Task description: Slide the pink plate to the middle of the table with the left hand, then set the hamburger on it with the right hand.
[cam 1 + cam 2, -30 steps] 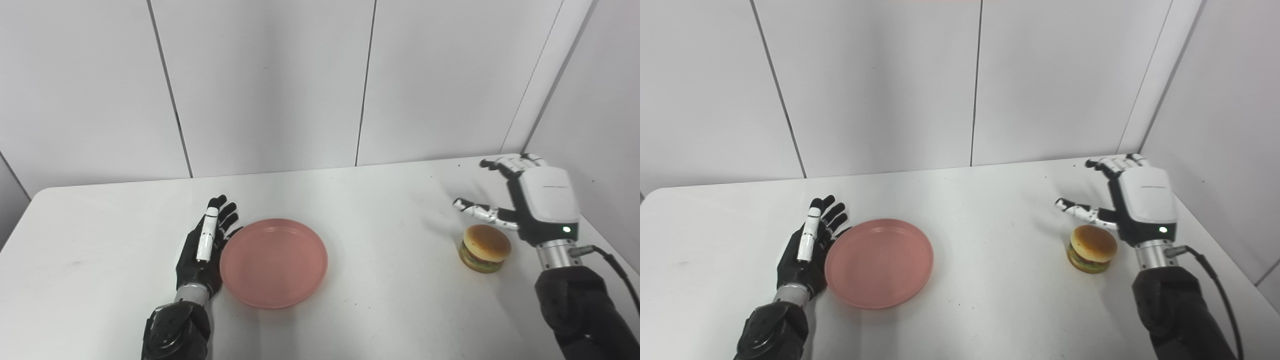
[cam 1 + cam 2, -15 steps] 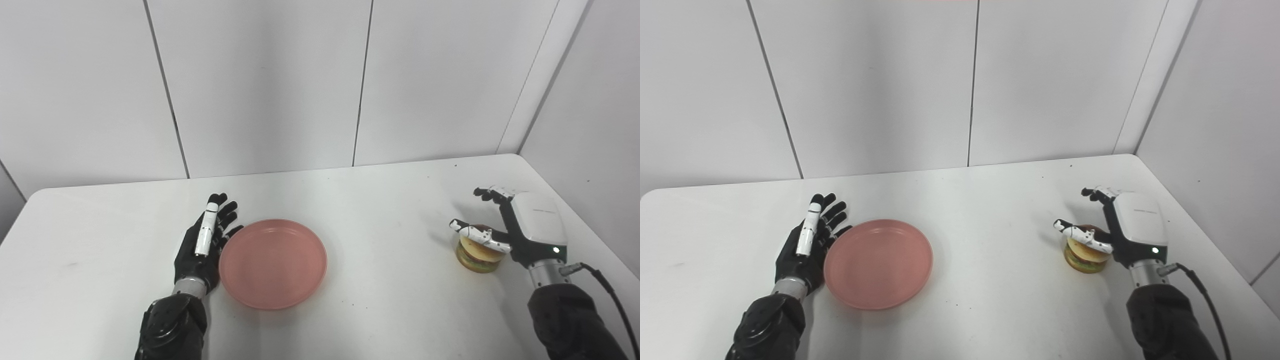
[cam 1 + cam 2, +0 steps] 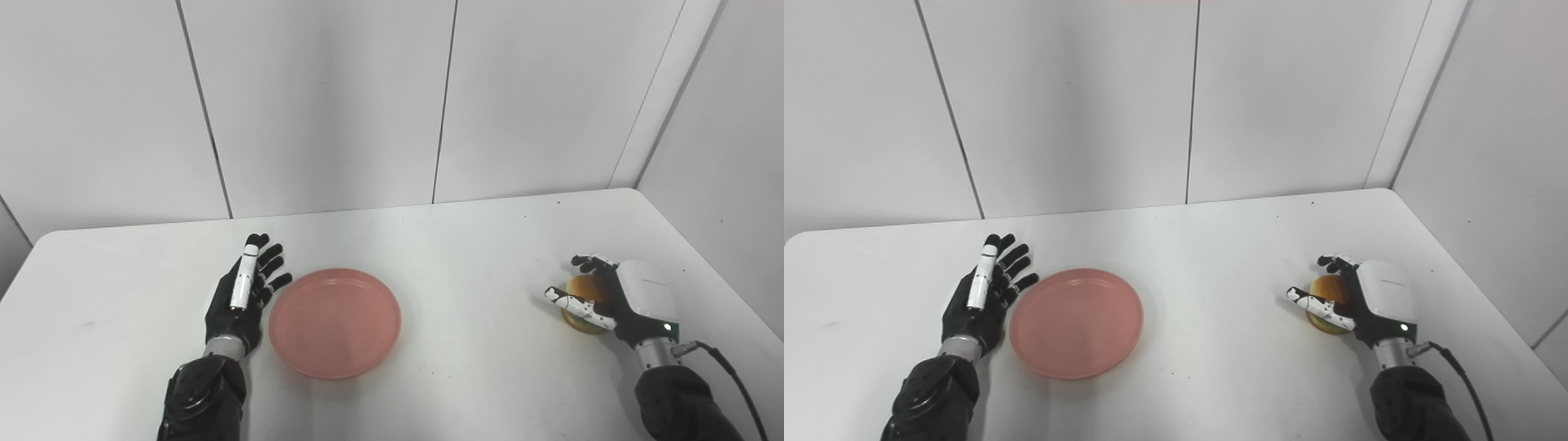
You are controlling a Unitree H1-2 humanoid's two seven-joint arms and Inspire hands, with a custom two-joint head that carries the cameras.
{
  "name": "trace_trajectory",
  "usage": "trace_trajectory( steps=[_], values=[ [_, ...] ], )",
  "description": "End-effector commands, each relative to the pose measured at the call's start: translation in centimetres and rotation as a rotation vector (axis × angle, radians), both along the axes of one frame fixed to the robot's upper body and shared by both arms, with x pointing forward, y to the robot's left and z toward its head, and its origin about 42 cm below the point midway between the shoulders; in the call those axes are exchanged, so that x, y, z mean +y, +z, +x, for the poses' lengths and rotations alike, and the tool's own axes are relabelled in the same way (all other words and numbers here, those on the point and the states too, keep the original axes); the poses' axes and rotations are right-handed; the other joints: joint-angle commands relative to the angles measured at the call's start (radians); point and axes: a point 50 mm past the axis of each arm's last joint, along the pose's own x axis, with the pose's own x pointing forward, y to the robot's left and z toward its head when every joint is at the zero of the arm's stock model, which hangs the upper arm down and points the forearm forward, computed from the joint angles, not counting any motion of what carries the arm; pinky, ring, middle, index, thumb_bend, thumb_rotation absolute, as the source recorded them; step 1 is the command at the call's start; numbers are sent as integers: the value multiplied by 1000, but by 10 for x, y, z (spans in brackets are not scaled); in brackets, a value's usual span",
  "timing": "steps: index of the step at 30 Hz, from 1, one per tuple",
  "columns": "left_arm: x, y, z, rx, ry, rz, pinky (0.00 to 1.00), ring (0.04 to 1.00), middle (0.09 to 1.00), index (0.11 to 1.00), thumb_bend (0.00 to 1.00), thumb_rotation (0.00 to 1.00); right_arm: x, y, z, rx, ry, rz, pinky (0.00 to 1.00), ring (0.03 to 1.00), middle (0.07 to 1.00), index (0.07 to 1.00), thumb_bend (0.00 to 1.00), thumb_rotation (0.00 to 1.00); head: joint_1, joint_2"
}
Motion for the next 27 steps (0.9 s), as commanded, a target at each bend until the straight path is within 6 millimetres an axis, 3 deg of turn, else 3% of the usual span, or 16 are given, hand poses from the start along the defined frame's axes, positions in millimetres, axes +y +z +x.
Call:
trace_trajectory(
  steps=[1,6,8,12,14,15,16,18,19,20,21,22,24,27],
  values=[
    [-5,11,6,-36,-7,-10,763,884,846,851,633,801,-12,18,11,-71,25,-26,582,618,638,651,772,1000,3,-3],
    [-4,10,5,-27,-8,-19,764,888,860,849,630,807,-18,9,13,-77,40,18,540,601,629,646,797,1000,4,-4],
    [-4,11,4,-18,-6,-39,763,883,852,848,632,797,-12,16,12,-99,57,36,536,597,624,643,811,1000,4,-4],
    [-5,12,3,-25,-12,-36,762,880,844,856,625,803,-5,28,12,-105,74,-5,584,652,657,639,745,1000,16,0],
    [-6,12,3,-22,-15,-36,766,888,853,849,627,804,-11,25,15,-116,87,-20,553,617,628,611,730,1000,24,2],
    [-7,12,3,-18,-16,-36,768,893,856,844,626,804,-16,20,17,-129,97,-19,468,527,560,562,731,998,26,3],
    [-7,12,3,-15,-16,-33,768,893,856,844,626,804,-20,17,19,-150,112,-12,450,509,547,553,731,997,26,3],
    [-7,12,4,-15,-16,-26,762,892,859,854,628,816,-24,14,21,-176,132,11,277,326,392,447,676,866,26,3],
    [-7,12,4,-15,-15,-28,761,891,859,856,628,818,-23,14,21,-184,139,14,251,298,368,429,666,838,29,5],
    [-7,12,4,-15,-14,-31,759,888,858,860,629,814,-22,15,21,-188,142,15,196,237,310,371,641,616,29,5],
    [-7,13,5,-14,-14,-35,759,887,858,861,630,812,-21,15,22,-197,152,10,177,217,290,351,632,539,33,4],
    [-7,13,5,-13,-14,-37,763,888,857,864,628,813,-20,16,22,-204,160,7,152,188,257,308,621,390,33,4],
    [-7,14,5,-15,-14,-40,765,887,854,865,626,814,-19,17,22,-211,163,1,135,171,237,280,612,305,39,-1],
    [-8,14,5,-15,-14,-50,771,887,855,855,629,804,-18,20,23,-221,162,-6,119,153,209,240,575,316,42,2]
  ],
)
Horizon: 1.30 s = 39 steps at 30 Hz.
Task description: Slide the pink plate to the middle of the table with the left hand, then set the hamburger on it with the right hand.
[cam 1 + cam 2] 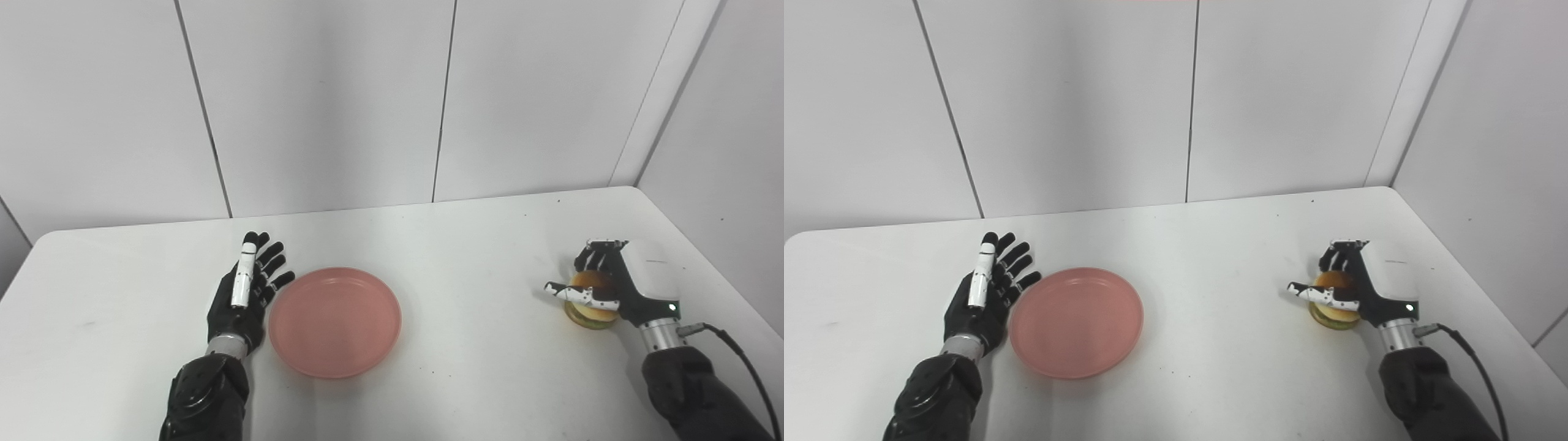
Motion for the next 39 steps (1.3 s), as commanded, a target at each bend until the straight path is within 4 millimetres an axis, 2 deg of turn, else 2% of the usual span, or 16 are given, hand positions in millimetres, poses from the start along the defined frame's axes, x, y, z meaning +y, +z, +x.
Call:
trace_trajectory(
  steps=[1,9,14,16,18,23,25,28,32,36,39],
  values=[
    [-5,12,4,-25,-9,-19,774,888,855,853,629,800,2,14,3,-47,27,-6,120,155,209,238,569,318,4,4],
    [-9,12,4,-25,-13,-20,765,889,856,847,624,796,29,47,6,-135,127,4,115,152,213,257,552,272,34,10],
    [-12,11,5,-20,-12,-14,765,898,863,835,626,792,63,77,7,-194,222,19,112,147,212,259,549,319,49,6],
    [-13,11,5,-21,-12,-11,763,896,858,854,621,805,79,91,5,-222,266,22,109,147,213,262,542,231,52,4],
    [-14,13,5,-27,-13,-7,754,892,856,858,617,811,93,102,2,-239,298,19,113,150,216,263,539,202,57,2],
    [-15,14,5,-29,-8,-17,758,885,851,846,627,799,115,117,-3,-251,342,37,121,159,228,282,538,237,74,1],
    [-15,14,5,-26,-8,-17,761,887,852,837,626,793,121,118,-3,-251,364,46,120,159,230,287,533,291,79,-2],
    [-14,15,6,-30,-8,2,754,881,859,849,628,805,125,116,2,-249,399,55,123,162,233,281,543,314,75,-4],
    [-11,17,4,-38,-4,3,751,874,850,854,631,807,124,115,4,-255,406,46,121,160,230,275,547,288,63,-8],
    [-9,15,3,-30,-5,-3,754,877,856,848,620,804,114,120,-1,-277,369,-9,123,162,236,283,559,306,46,-16],
    [-9,14,4,-30,-3,-4,754,881,856,849,618,799,104,126,-3,-293,342,-35,125,165,240,286,553,238,39,-11]
  ],
)
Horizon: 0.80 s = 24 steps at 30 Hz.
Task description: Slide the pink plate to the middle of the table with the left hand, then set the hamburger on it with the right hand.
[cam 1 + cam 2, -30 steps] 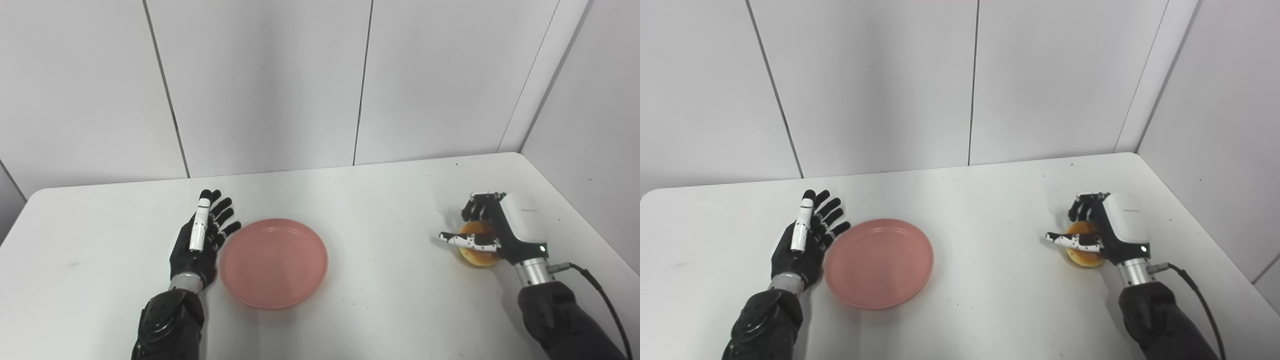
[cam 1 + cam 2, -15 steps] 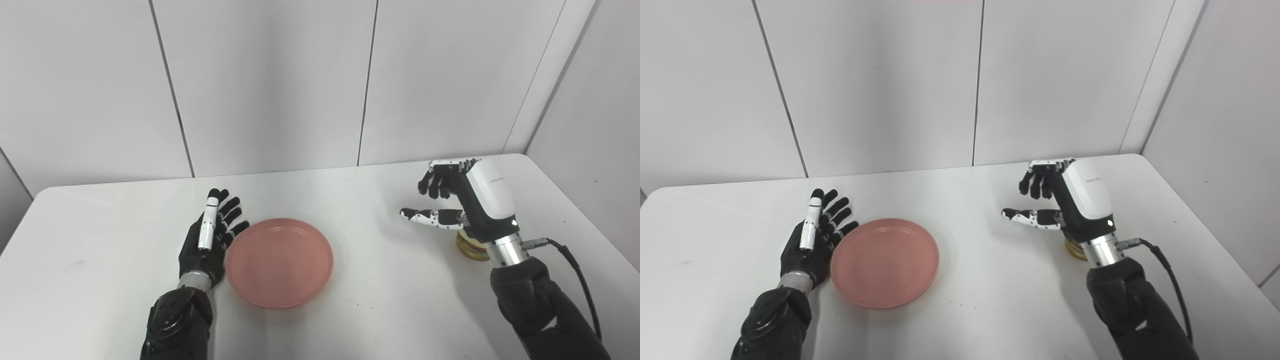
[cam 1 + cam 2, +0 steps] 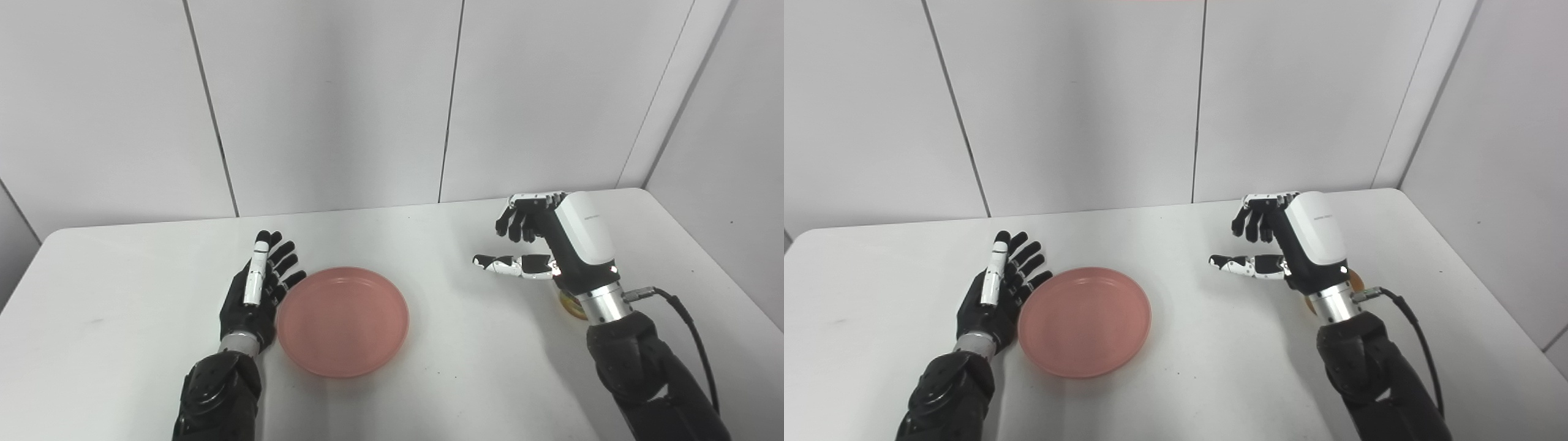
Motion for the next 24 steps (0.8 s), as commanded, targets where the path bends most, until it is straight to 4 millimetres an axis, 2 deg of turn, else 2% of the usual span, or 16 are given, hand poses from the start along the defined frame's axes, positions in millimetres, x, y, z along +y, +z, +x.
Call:
trace_trajectory(
  steps=[1,2,4,6,8,9,12,13,15,16,17,19,22,24],
  values=[
    [0,11,4,-34,-2,0,755,880,851,847,619,799,-15,32,-4,-125,-8,-43,139,182,259,352,534,201,-2,-3],
    [1,11,4,-34,-2,-1,756,879,848,844,621,800,-18,33,-5,-132,-21,-55,154,200,278,422,516,169,-2,-3],
    [2,11,4,-35,-2,0,757,881,855,844,622,801,-29,35,-9,-130,-80,-95,190,240,320,457,508,156,-10,-1],
    [3,11,4,-32,2,-4,758,882,862,841,624,800,-36,35,-11,-111,-129,-117,226,280,361,472,505,152,-15,6],
    [4,10,3,-31,6,-2,750,882,859,840,628,795,-42,33,-14,-76,-175,-128,289,348,428,481,508,150,-21,-2],
    [5,9,3,-30,5,2,745,882,856,841,629,795,-46,28,-15,-73,-224,-173,313,371,450,483,509,152,-22,-19],
    [8,7,3,-25,3,2,769,893,869,846,615,809,-54,19,-17,-84,-329,-313,567,615,635,493,511,165,-18,-16],
    [9,8,4,-27,7,2,771,894,870,847,614,810,-55,16,-17,-74,-354,-340,582,630,646,494,511,166,-19,-11],
    [10,8,4,-31,12,-3,774,897,866,848,615,808,-53,9,-19,-25,-397,-368,727,747,738,497,511,170,-21,-6],
    [11,8,5,-30,14,-4,774,898,868,851,621,803,-52,5,-19,13,-412,-371,813,797,776,593,601,317,-22,-6],
    [10,9,5,-30,14,-4,773,896,866,852,626,801,-51,2,-20,45,-421,-371,857,824,799,650,652,412,-24,-5],
    [10,9,4,-30,14,-6,769,891,860,840,627,801,-50,-3,-22,84,-430,-366,843,832,811,704,722,503,-26,0],
    [9,11,3,-30,13,-3,764,888,856,843,625,802,-51,-18,-24,152,-456,-322,880,861,823,717,751,487,-20,3],
    [8,11,3,-24,13,-3,767,891,858,841,622,804,-53,-27,-27,190,-475,-302,969,921,866,736,754,488,-22,8]
  ],
)
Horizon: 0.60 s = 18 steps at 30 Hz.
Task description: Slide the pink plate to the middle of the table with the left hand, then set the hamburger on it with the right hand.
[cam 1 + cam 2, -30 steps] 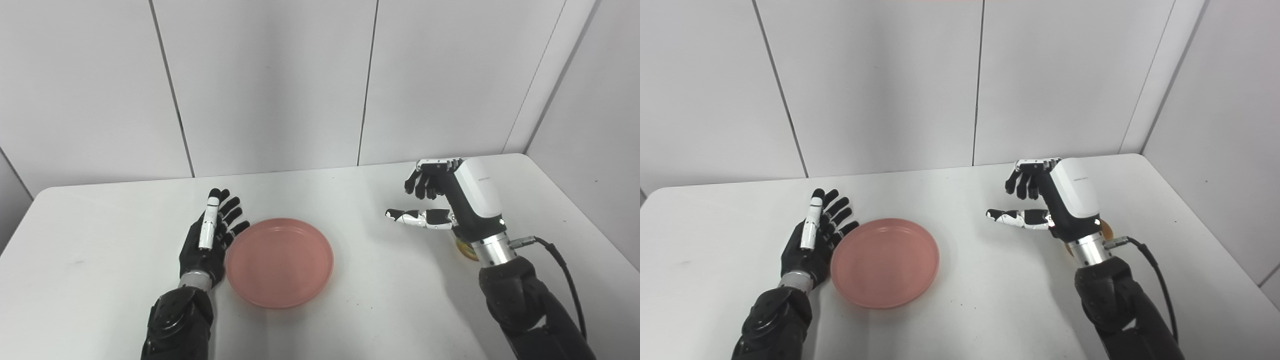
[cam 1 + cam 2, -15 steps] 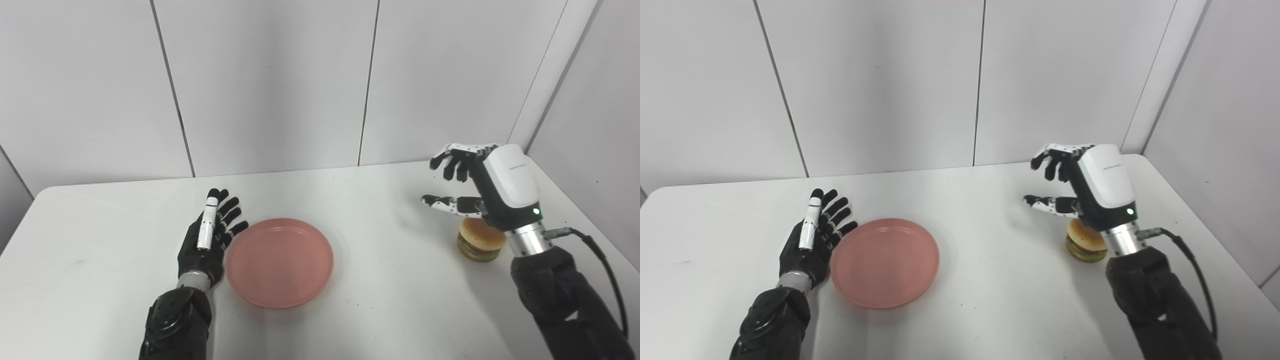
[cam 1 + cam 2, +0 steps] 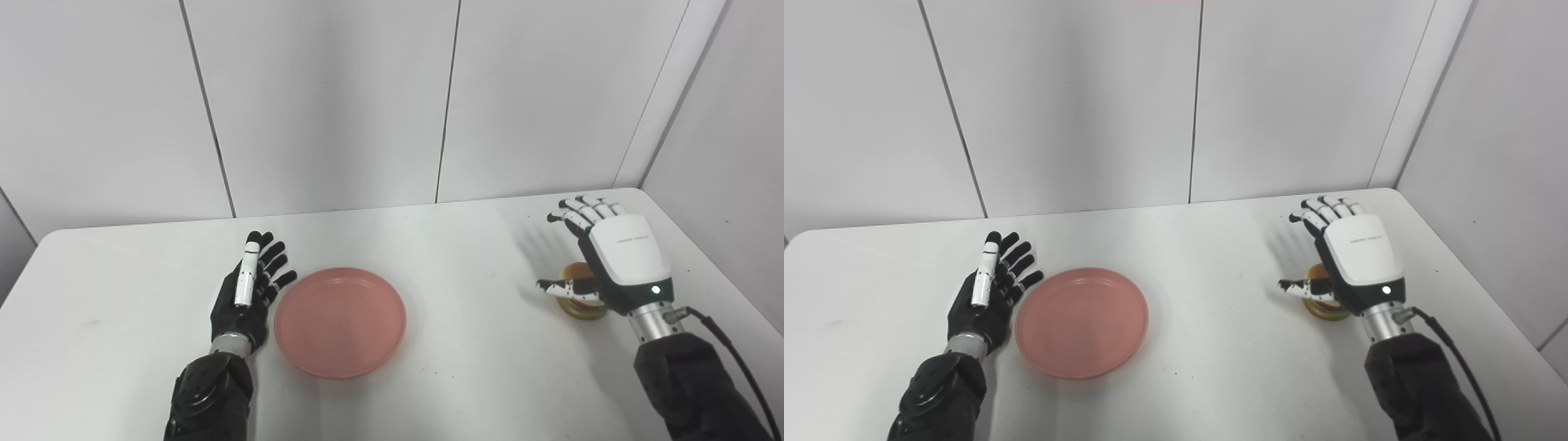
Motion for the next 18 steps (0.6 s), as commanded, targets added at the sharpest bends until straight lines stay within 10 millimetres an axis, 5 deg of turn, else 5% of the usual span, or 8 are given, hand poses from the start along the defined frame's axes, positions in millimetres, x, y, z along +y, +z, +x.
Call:
trace_trajectory(
  steps=[1,8,18],
  values=[
    [-1,11,2,-22,-2,-5,767,892,860,840,621,803,-6,7,0,-26,-40,28,985,940,884,748,750,492,-2,5],
    [-4,5,-1,-12,-8,5,752,883,853,846,617,816,-15,-19,2,73,-99,131,1000,976,921,817,708,530,-10,13],
    [-4,4,-1,-10,-13,-2,769,890,864,849,610,816,-23,-30,17,127,-161,177,1000,954,911,835,688,538,-1,14]
  ],
)
